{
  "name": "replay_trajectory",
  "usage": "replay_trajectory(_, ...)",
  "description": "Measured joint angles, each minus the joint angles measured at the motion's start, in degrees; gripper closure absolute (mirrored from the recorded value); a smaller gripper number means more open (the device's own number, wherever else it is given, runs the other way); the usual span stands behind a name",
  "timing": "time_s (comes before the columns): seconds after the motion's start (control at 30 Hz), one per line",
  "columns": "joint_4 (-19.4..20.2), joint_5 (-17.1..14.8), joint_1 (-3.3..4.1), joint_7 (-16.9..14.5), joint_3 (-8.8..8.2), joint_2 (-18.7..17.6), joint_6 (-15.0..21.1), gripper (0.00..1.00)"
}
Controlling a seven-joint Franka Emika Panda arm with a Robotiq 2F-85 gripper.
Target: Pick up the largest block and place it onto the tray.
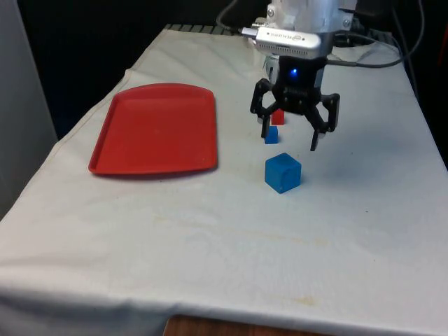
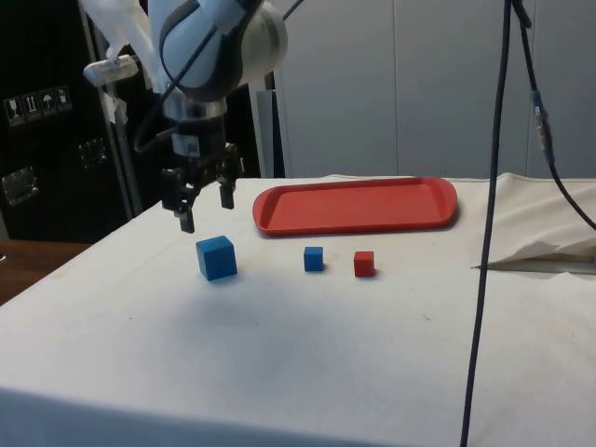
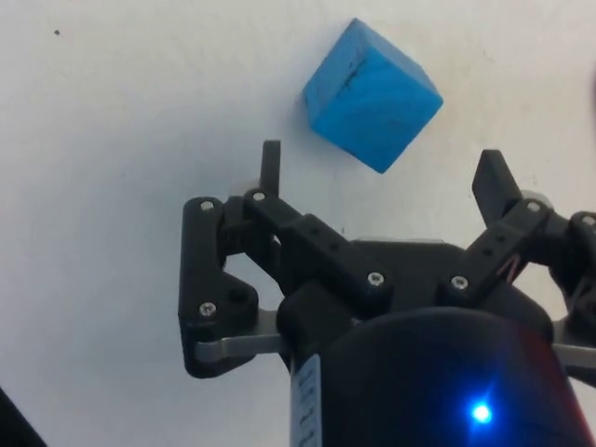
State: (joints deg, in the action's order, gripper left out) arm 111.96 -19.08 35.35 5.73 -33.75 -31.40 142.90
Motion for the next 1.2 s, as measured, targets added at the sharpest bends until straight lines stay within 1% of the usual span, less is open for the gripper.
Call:
replay_trajectory(0.03,0.0,0.0,0.00,1.0,0.17,-0.5,0.5,0.00)
replay_trajectory(0.23,-0.1,0.0,0.00,4.0,0.63,-1.4,1.6,0.00)
replay_trajectory(0.27,-0.1,0.0,0.00,4.0,0.63,-1.4,1.6,0.00)
replay_trajectory(0.5,-0.2,0.0,0.00,7.5,0.97,-2.7,3.1,0.00)
replay_trajectory(0.53,-0.2,0.0,0.00,7.5,0.97,-2.7,3.1,0.00)
replay_trajectory(0.67,-0.2,0.0,0.00,9.2,1.15,-3.6,3.7,0.00)
replay_trajectory(0.73,-0.2,0.0,0.00,10.7,1.20,-4.2,4.3,0.00)
replay_trajectory(0.77,-0.2,0.0,0.00,10.7,1.20,-4.2,4.3,0.00)
replay_trajectory(1.03,-0.5,0.0,0.00,13.9,1.32,-6.1,5.6,0.00)
replay_trajectory(1.07,-0.5,0.0,0.00,13.9,1.32,-6.1,5.6,0.00)
replay_trajectory(1.2,-1.4,0.0,-0.06,15.6,1.32,-7.3,5.6,0.00)
